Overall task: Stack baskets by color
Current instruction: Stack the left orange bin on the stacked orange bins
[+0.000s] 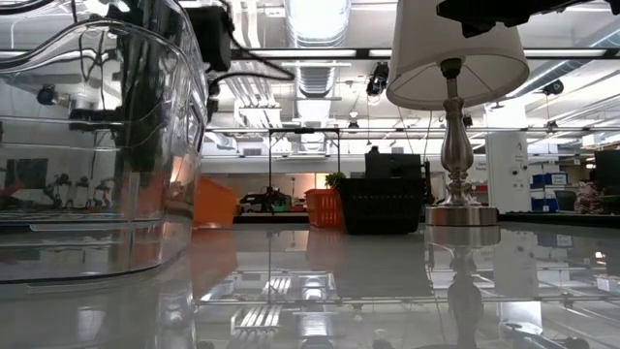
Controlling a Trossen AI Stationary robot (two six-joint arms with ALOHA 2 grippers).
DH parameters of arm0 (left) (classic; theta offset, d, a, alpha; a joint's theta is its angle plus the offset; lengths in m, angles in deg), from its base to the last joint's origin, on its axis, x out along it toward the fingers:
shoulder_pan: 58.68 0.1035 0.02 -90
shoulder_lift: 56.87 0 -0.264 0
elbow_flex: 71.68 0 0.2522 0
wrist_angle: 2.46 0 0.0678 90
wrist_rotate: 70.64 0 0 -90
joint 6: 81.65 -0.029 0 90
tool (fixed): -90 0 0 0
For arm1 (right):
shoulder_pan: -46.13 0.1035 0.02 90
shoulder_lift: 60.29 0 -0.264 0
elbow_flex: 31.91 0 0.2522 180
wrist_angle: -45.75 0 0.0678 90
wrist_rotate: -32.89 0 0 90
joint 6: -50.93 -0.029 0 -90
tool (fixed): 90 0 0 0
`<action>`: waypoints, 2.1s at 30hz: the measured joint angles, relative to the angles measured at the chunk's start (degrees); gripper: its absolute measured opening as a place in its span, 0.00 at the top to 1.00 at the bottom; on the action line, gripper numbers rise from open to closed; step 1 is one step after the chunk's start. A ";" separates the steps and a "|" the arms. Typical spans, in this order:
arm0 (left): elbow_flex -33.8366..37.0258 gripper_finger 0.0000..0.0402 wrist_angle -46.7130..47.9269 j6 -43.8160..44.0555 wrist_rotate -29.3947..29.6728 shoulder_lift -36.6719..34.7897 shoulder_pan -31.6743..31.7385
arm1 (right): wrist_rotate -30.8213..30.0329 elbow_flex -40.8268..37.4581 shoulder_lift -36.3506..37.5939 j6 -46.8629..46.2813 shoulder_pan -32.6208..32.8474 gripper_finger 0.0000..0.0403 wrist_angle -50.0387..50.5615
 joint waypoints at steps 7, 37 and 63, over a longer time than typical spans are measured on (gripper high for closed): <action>-8.67 1.00 2.26 1.40 1.75 -0.09 -0.02 | 0.00 0.00 0.00 0.00 0.00 0.98 0.18; -24.85 1.00 -31.32 -1.75 9.95 13.38 5.57 | 1.49 -6.68 12.17 1.64 0.00 0.98 1.51; -32.39 1.00 -29.76 -1.14 8.37 25.43 11.52 | 1.04 -6.71 12.14 3.17 0.00 0.98 2.14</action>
